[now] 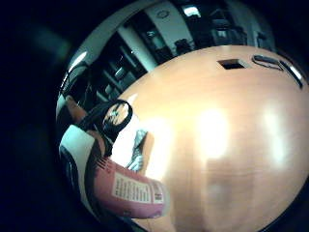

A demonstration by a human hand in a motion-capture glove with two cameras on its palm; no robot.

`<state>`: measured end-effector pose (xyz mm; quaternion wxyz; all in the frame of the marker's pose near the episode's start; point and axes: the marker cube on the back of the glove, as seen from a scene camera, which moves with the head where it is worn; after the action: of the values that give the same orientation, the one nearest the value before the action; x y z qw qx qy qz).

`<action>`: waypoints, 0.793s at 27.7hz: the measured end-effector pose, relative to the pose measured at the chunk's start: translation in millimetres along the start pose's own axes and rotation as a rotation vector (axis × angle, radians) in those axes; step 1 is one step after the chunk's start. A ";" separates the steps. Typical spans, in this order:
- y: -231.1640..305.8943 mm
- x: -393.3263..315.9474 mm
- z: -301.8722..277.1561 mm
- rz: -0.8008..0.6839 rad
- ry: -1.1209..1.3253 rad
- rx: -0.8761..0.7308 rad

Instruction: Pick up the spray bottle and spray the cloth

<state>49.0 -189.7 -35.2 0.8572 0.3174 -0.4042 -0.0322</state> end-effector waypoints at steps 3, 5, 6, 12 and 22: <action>-18.8 -28.9 -14.9 -0.086 0.038 -0.119; -31.7 -49.1 -22.4 -0.144 0.064 -0.203; -38.0 -56.7 -24.6 -0.172 0.077 -0.240; -53.7 -82.2 -30.2 -0.185 0.203 -0.408; -56.0 -103.3 -1.8 0.026 0.598 -0.795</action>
<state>-7.7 -201.1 -137.5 0.9907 -0.0434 -0.1008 -0.0807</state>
